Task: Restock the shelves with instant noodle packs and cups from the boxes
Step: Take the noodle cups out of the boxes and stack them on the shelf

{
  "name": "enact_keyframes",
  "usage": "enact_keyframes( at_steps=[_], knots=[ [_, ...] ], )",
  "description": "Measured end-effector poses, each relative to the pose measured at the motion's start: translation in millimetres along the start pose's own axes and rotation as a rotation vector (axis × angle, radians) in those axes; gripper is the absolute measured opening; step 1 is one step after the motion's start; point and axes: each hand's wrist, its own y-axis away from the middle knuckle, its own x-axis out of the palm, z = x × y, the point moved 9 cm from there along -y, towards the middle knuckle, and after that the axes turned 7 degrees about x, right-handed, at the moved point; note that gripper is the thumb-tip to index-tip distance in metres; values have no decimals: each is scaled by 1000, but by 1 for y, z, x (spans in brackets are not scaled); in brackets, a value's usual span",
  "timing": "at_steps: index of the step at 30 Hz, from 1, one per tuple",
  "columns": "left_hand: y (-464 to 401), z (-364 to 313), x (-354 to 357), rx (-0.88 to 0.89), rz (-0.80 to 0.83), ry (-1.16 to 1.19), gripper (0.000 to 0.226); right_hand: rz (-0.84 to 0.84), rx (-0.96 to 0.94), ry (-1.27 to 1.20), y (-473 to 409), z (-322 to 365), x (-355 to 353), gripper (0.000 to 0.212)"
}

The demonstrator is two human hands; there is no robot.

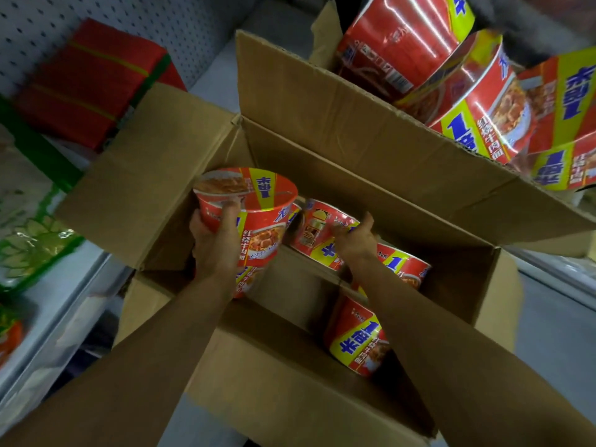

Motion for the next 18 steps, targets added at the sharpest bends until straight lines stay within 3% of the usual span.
enact_keyframes(
  at_steps=[4,7,18],
  knots=[
    [-3,4,-2,26,20,-30,74,23,-37,14,-9,0,13,69],
    [-4,2,-2,45,27,-37,74,-60,-110,63,-5,0,13,60],
    [2,8,-7,101,47,-68,78,-144,-305,62,30,-21,11,55]
  ],
)
